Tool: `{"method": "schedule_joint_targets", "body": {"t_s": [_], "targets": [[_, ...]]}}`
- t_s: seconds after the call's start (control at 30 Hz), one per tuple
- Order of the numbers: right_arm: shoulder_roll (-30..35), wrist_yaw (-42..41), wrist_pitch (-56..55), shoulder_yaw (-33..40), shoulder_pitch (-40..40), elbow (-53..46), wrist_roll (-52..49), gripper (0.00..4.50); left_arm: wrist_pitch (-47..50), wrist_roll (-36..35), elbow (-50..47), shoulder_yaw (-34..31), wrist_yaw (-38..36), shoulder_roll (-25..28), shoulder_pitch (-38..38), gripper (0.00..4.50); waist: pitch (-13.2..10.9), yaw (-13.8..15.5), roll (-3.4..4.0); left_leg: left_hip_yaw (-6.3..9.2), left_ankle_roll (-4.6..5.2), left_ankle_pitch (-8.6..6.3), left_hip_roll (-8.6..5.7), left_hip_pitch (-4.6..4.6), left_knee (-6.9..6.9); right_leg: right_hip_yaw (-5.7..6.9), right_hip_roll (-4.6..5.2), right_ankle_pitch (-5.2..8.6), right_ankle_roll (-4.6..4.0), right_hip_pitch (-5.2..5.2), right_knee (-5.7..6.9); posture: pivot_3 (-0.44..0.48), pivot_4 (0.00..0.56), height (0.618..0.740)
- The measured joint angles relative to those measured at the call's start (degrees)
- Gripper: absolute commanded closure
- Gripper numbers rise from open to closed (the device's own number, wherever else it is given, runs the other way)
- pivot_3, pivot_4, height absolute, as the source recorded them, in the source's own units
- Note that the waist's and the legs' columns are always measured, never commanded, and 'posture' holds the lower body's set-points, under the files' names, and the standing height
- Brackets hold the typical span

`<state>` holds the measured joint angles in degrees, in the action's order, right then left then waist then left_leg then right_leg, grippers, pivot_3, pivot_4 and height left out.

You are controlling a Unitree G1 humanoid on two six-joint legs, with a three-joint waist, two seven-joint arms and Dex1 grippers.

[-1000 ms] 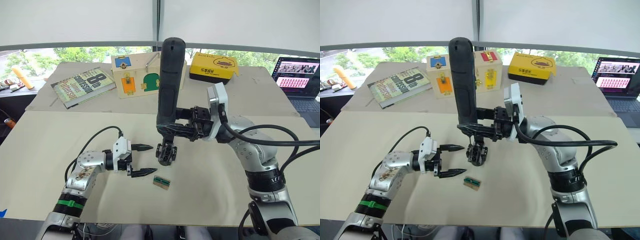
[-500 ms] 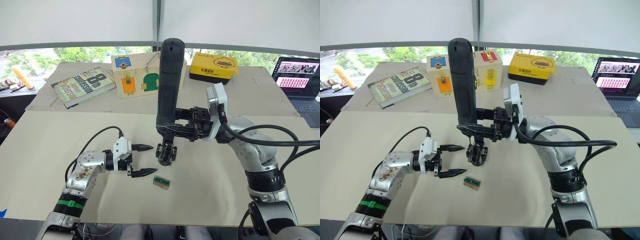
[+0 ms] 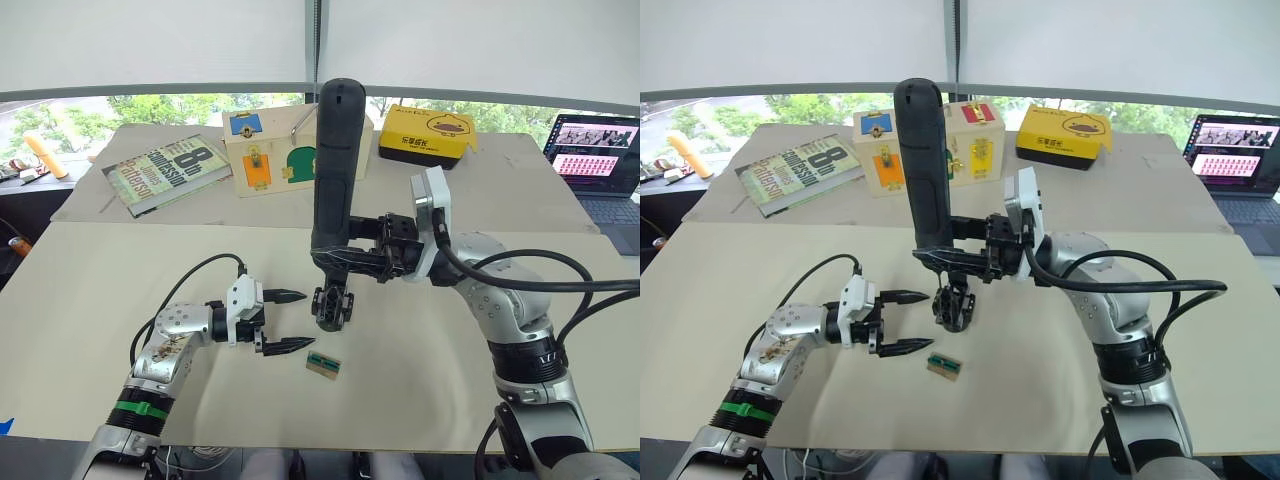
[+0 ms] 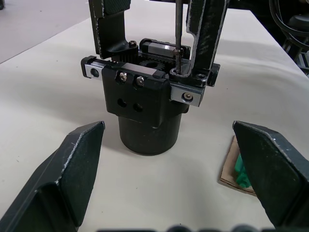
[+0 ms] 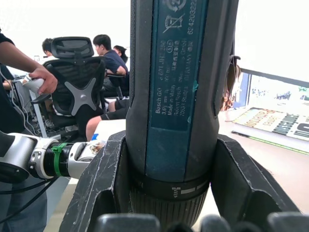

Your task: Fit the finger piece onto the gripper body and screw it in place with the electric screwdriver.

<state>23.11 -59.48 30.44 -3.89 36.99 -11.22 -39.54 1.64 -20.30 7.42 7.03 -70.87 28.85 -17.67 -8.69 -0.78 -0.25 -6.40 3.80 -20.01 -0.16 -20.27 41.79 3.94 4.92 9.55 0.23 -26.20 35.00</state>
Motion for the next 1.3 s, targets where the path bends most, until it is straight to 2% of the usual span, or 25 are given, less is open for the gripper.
{"method": "schedule_joint_targets", "body": {"t_s": [1.03,1.3], "targets": [[-0.18,-1.33,-0.10,-0.09,0.12,0.94,1.70,2.59,-0.05,0.03,0.01,0.36,0.22,-0.29,-0.01,0.00,0.00,0.03,0.00,0.00,0.00,0.00,0.00,0.00,0.00,0.00,0.01,0.00,0.00,0.00,0.00,0.000,0.150,0.740],[-0.45,-1.55,-0.22,-0.15,-0.10,0.58,2.29,2.59,-0.06,2.62,1.61,1.87,1.37,-1.36,-0.90,0.00,0.00,0.01,0.00,-0.01,0.00,0.00,-0.01,0.00,0.00,0.00,0.01,0.00,0.00,0.00,0.01,0.000,0.150,0.740]]}}
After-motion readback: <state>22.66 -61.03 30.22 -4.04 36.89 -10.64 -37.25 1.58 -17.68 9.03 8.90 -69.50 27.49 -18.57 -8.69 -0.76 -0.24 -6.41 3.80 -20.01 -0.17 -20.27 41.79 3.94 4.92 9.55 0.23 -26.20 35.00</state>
